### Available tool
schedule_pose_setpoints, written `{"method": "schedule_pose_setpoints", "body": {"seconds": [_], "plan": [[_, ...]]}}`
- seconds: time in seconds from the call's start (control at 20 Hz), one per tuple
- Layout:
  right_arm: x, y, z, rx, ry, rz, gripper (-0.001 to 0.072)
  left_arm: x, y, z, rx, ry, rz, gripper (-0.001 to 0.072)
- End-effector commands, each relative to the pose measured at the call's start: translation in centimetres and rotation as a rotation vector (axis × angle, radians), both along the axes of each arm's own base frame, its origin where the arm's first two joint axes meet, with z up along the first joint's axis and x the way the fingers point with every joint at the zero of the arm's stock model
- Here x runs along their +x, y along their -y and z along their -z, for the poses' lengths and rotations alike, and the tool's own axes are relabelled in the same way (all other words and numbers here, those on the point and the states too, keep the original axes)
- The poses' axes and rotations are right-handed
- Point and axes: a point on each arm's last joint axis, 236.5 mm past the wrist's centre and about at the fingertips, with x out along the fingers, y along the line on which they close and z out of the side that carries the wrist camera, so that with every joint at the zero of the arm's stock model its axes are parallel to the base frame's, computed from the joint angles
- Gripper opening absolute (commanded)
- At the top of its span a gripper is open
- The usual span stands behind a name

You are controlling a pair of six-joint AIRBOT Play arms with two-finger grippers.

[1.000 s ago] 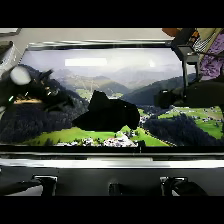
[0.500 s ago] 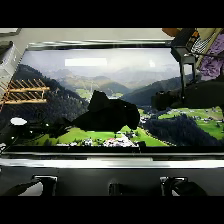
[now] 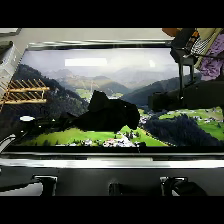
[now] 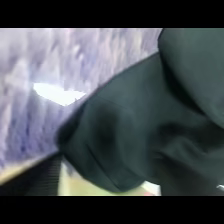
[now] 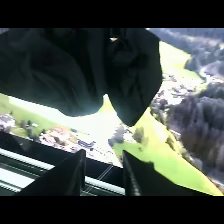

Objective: Fold the clothes and pants, and hang the long-sleeved shirts on hangers.

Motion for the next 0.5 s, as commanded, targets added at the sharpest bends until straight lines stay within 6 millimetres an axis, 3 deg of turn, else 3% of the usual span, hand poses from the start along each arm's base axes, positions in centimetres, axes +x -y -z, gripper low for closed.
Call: {"method": "schedule_pose_setpoints", "body": {"seconds": [0.0,0.05,0.15,0.25,0.3,0.35,0.4,0.45], "plan": [[0.9,-0.6,-0.9,0.05,0.038,0.032,0.0296,0.9,2.0,0.6,-0.018,-0.004,0.04,0.0224],[1.8,-0.6,-1.7,0.074,0.08,0.067,0.0296,0.6,2.6,0.8,-0.019,-0.008,0.056,0.0043],[4.3,2.3,-4.3,0.101,0.197,0.247,0.0297,0.0,3.4,0.5,-0.037,-0.015,0.086,0.0017],[6.0,10.1,-7.3,0.106,0.316,0.581,0.0288,-0.3,3.6,0.2,-0.057,-0.023,0.1,0.0017],[6.1,15.1,-8.1,0.09,0.355,0.759,0.024,-0.3,3.5,0.0,-0.063,-0.023,0.1,0.0017],[5.9,19.2,-7.8,0.053,0.358,0.863,0.024,-0.3,3.4,-0.2,-0.068,-0.023,0.097,0.0017],[5.7,22.2,-6.0,0.032,0.298,0.913,0.0252,-0.4,3.3,-0.4,-0.073,-0.021,0.099,0.0017],[5.8,23.1,-2.8,0.059,0.186,0.879,0.031,-0.5,3.4,-0.6,-0.083,-0.024,0.104,0.0017]]}}
